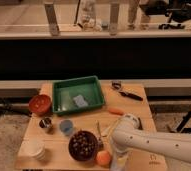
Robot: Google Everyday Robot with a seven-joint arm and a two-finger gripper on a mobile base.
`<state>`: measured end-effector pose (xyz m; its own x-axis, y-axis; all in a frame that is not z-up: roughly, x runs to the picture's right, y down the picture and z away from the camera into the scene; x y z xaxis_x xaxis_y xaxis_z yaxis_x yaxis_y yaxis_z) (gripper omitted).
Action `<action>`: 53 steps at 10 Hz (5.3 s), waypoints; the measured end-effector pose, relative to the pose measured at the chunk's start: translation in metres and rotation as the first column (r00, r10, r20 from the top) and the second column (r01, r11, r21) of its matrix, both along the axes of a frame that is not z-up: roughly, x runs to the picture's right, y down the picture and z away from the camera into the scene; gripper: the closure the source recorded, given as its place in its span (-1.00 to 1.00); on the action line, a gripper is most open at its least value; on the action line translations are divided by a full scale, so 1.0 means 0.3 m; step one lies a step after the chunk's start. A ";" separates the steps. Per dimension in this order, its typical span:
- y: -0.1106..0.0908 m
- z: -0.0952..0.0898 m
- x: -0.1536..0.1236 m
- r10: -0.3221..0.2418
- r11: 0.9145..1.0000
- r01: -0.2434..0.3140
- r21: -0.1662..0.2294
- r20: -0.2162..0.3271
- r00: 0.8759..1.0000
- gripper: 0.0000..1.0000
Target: Place towel in metal cup
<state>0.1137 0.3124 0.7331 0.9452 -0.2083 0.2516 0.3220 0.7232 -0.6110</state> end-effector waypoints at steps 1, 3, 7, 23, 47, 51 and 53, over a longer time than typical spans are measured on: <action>-0.025 -0.028 -0.001 -0.002 1.000 0.002 0.004 -0.001 1.000 -0.37; -0.028 -0.040 -0.001 -0.004 1.000 0.004 -0.001 0.000 1.000 -0.29; 0.049 0.045 0.006 -0.002 1.000 0.002 -0.004 0.002 1.000 -0.60; -0.072 -0.087 0.024 -0.012 0.999 0.012 0.033 -0.010 1.000 0.85; 0.025 0.021 0.078 0.046 0.999 -0.046 -0.011 0.000 0.999 -0.60; 0.042 0.036 0.068 0.048 0.999 -0.048 -0.024 0.004 0.999 -0.50; 0.054 0.045 0.070 0.051 0.998 -0.051 -0.029 0.002 0.999 -0.27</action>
